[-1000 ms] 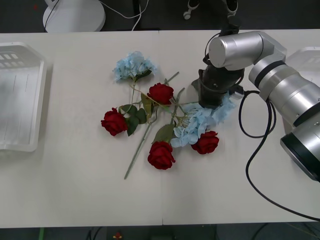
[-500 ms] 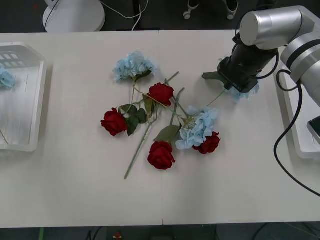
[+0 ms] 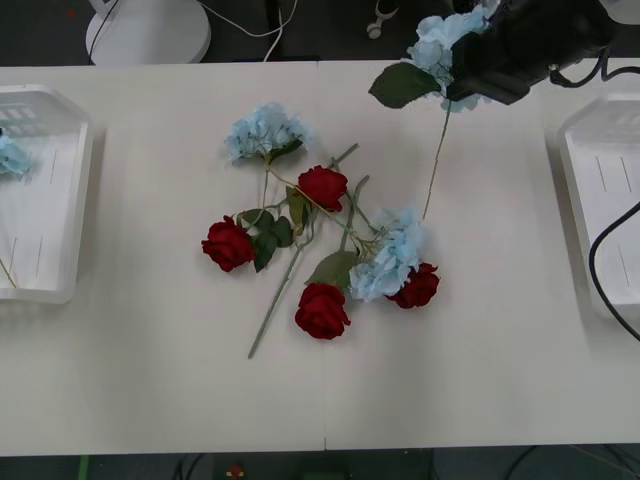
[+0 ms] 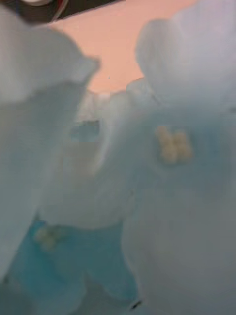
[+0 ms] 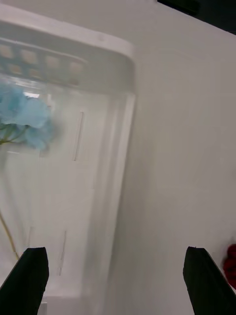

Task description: Put the red flowers into the right box and the blue flowers into the left box

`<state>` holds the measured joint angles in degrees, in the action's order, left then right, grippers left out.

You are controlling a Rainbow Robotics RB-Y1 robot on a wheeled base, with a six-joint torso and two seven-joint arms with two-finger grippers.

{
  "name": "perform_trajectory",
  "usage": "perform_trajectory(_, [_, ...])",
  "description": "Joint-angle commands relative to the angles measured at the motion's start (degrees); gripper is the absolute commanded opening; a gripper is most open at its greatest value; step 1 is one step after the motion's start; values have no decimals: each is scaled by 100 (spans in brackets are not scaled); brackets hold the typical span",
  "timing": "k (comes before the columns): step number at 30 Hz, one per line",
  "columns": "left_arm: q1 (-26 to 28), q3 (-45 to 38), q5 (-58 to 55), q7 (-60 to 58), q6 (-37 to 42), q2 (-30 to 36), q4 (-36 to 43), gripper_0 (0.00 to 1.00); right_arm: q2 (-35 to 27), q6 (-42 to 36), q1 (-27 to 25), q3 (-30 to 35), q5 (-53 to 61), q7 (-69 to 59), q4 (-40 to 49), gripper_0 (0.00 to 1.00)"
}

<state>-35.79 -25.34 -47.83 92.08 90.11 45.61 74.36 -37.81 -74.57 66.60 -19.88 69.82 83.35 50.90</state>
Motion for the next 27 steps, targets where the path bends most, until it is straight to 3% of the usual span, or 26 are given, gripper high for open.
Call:
perform_trajectory(1, [555, 311, -535, 258, -187, 106, 931, 83, -218, 250, 336, 125, 761, 867, 491, 0])
perform_trajectory(13, [2111, 1172, -1370, 557, -1549, -879, 3199, 85, 441, 1058, 336, 213, 2457, 2721, 1607, 0])
perform_trajectory(20, [2875, 1673, -1440, 724, -2516, -1582, 4209, 87, 1180, 1410, 336, 459, 2528, 2792, 1889, 0])
perform_trajectory(27, [3605, 2403, -1422, 1541, -4133, -2056, 4860, 87, 1786, 1603, 336, 450, 2431, 2809, 1959, 0])
